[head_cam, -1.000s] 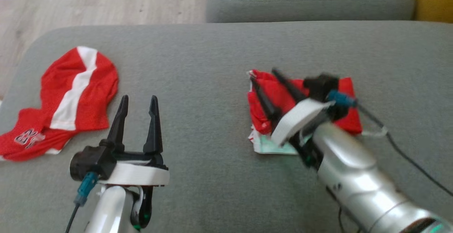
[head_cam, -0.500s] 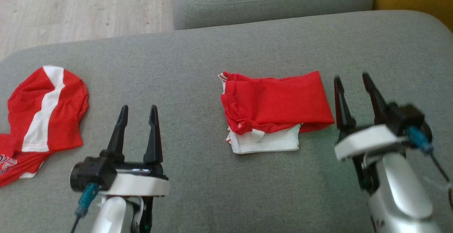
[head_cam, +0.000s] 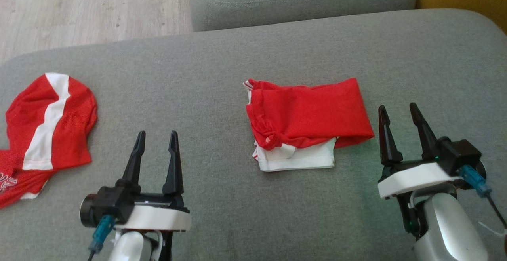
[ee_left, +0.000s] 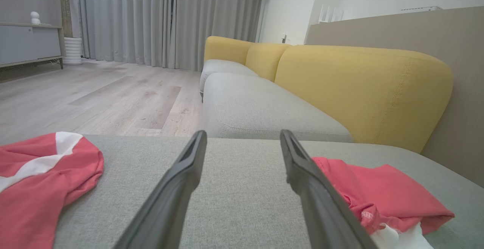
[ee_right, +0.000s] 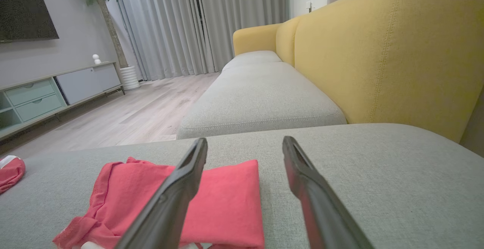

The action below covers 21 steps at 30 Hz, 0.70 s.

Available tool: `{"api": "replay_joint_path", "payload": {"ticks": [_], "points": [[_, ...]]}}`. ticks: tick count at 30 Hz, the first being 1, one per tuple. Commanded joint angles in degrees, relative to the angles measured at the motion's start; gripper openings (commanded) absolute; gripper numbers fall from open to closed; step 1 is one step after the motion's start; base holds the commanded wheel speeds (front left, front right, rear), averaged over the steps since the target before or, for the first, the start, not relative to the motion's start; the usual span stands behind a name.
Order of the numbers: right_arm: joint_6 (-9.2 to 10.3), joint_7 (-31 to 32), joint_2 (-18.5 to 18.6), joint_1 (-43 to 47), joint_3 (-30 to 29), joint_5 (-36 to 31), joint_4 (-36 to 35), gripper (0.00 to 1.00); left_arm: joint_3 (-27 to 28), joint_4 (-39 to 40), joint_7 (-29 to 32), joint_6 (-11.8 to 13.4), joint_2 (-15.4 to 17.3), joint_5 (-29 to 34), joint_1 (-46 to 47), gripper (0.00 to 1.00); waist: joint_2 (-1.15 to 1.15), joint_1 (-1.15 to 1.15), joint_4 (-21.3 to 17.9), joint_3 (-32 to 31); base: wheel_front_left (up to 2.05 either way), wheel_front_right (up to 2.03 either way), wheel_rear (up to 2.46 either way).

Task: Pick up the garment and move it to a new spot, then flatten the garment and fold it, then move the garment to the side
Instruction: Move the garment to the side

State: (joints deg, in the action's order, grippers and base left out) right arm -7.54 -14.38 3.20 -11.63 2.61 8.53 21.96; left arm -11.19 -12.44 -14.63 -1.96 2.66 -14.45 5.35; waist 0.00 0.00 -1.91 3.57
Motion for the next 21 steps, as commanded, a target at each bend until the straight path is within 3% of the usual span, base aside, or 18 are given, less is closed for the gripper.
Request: {"api": "replay_joint_path", "payload": {"ticks": [1,8,14,21], "points": [[0.05,-0.62,-0.32,-2.28,0.96,-0.60,-1.62,1.00,1.26,2.30,-0.37,0.07,0.21,0.61,2.32,1.00,0.00,0.00,0.54,0.57,0.00,0.00,0.00],[0.05,2.60,-0.32,-5.93,-2.50,-3.36,4.09,1.00,-0.14,2.25,-0.37,-0.30,0.21,0.88,3.66,1.00,0.00,0.00,2.67,3.46,0.00,0.00,0.00],[0.05,7.51,-0.32,-11.55,-4.85,-1.00,14.90,1.00,-1.49,1.72,-0.37,-0.67,0.21,1.01,5.54,1.00,0.00,0.00,5.56,6.90,0.00,0.00,0.00],[0.05,7.32,-0.32,-16.95,-3.79,0.51,25.25,1.00,-2.30,1.33,-0.37,-0.67,0.21,1.09,7.45,1.00,0.00,0.00,8.08,9.50,0.00,0.00,0.00]]}}
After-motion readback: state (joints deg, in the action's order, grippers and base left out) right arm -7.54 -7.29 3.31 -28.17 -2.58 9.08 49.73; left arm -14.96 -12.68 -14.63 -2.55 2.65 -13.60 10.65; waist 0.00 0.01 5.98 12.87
